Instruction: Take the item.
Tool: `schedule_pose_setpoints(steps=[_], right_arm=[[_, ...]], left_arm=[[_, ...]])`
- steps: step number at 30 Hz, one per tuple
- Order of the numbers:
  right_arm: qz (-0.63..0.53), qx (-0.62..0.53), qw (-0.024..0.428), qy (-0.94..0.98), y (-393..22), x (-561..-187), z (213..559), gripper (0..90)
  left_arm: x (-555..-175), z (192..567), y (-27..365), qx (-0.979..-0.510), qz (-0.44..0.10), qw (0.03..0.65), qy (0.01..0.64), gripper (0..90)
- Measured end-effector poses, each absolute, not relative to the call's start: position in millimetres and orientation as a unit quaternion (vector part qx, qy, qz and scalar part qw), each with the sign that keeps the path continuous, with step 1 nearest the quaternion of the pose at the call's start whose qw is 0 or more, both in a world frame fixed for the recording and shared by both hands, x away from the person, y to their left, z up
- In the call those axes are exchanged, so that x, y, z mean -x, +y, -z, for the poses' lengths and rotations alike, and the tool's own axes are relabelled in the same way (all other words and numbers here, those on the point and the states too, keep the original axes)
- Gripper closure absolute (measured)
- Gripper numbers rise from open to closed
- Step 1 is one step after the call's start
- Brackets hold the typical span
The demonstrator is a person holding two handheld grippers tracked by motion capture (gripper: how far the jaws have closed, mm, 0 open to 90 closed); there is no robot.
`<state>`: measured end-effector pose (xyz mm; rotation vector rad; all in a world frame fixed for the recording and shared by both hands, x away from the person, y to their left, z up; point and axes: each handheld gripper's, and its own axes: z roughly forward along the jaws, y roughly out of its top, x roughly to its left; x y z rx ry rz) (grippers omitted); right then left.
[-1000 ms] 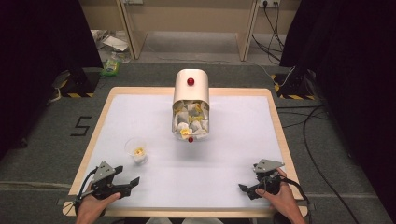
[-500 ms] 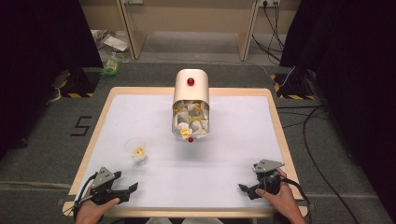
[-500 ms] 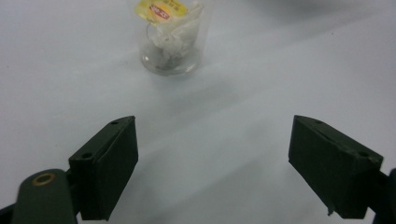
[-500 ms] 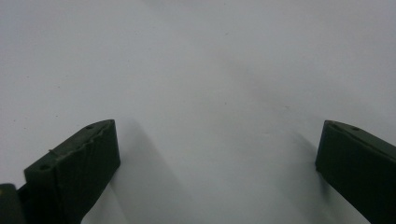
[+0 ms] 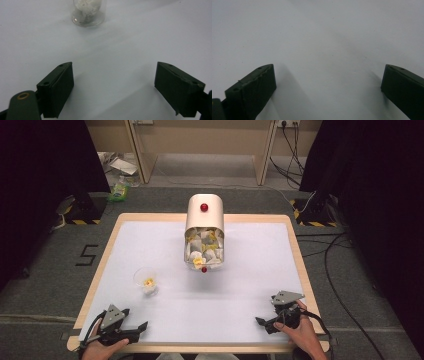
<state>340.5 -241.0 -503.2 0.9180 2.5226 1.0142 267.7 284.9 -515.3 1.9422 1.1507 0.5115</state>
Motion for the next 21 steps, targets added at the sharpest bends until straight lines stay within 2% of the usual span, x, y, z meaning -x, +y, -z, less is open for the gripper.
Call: schedule_pose_setpoints(steps=[21], right_arm=[[-0.35,-0.317,0.136,0.871,-241.0,-340.4,503.2,0.3]], left_arm=[[-246.1,523.3,280.9,-0.757,-0.23,0.415,0.45,15.4]])
